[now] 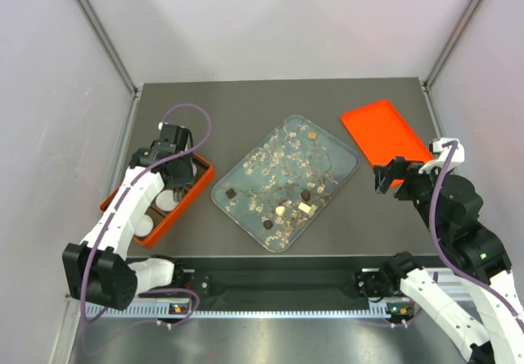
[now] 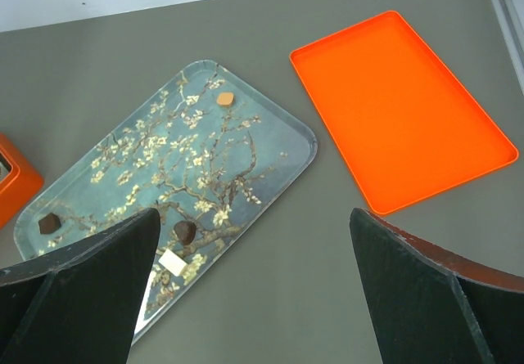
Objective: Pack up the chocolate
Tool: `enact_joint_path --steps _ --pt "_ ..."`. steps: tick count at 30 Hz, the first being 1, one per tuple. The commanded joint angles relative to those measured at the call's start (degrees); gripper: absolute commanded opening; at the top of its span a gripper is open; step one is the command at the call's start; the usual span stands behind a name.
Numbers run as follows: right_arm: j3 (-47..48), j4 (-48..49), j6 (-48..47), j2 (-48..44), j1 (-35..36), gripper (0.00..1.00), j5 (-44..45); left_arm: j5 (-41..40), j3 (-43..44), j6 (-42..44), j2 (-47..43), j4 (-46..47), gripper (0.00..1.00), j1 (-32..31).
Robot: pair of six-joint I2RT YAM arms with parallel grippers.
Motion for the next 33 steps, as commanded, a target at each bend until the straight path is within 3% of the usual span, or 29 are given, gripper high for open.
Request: enact_joint_path --steps 1,12,17,21,30,33 --pt "0.17 1.77 -0.38 -0.37 0.19 1.0 -0.16 -0.53 1.69 0.01 -0.35 2.12 0.46 0.39" --pt "1.75 0.97 0.05 -0.46 0.28 1.0 -0.16 2.27 10.12 1.85 -1.14 -2.44 0.47 0.3" --pt "2.02 0.98 1.11 0.15 0.19 1.0 -0.95 18.76 13.12 3.7 -1.66 -0.88 0.43 -0.57" --pt "2.02 0.97 1.55 0.68 0.28 1.0 -1.48 18.38 13.12 2.04 -1.93 2.12 0.42 -6.28" --pt "2.28 0.54 1.46 1.47 0.28 1.0 -0.07 12.94 11.72 -3.94 3.6 9.06 0.4 -31.22" --pt "2.37 0.53 1.72 2.0 0.28 1.0 -0.42 12.04 10.67 -5.26 5.36 10.99 0.41 -36.94"
